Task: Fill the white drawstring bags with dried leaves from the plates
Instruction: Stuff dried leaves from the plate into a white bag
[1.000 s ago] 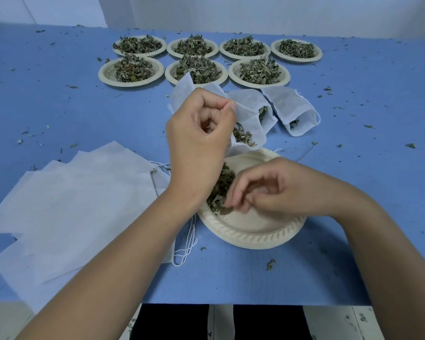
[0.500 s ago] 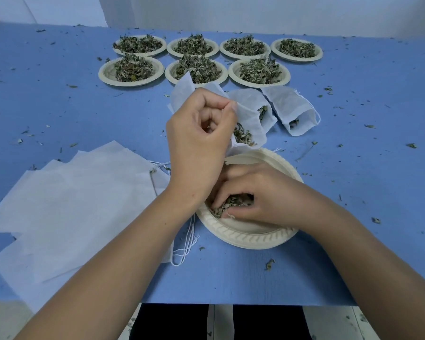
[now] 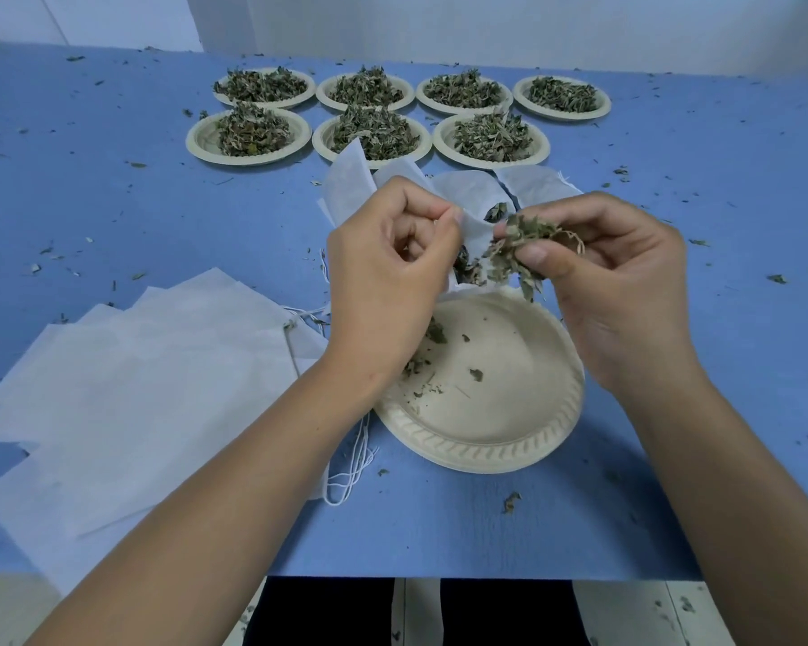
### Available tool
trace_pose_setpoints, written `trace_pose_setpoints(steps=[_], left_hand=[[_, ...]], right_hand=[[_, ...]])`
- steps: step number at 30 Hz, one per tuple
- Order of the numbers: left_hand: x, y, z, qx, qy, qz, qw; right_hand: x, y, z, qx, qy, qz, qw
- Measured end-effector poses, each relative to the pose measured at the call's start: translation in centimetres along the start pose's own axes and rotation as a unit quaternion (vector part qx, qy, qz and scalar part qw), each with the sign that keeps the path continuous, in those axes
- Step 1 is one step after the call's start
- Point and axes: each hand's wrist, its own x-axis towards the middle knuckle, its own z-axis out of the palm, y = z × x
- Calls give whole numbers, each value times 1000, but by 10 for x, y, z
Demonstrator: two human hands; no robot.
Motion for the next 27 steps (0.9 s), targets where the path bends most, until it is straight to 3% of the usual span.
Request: trace_pose_setpoints(steps=[3, 5, 7, 9, 13, 16, 23, 27], left_hand=[[-2, 1, 2, 0, -16, 4, 1000], [-3, 1, 2, -4, -23, 6, 1000], [-5, 1, 3, -3, -29, 9, 1000], [-7, 1, 4, 5, -38, 10, 999], [-4, 0, 2, 6, -11, 6, 1000], [-2, 0, 1, -4, 10, 5, 1000], [-8, 4, 3, -18, -64, 22, 998], [-10, 3, 5, 10, -75, 28, 997]], right_hand=[[-3, 4, 3, -47, 50, 6, 998], [-5, 8, 5, -169, 26, -51, 984], [-7, 12, 8, -321, -29, -133, 937], [-6, 15, 7, -396, -66, -165, 901], [-3, 9, -1, -372, -136, -122, 910], [-3, 6, -2, -332, -131, -141, 924], [-8, 13, 8, -408, -34, -229, 883], [-4, 18, 6, -457, -98, -226, 855]])
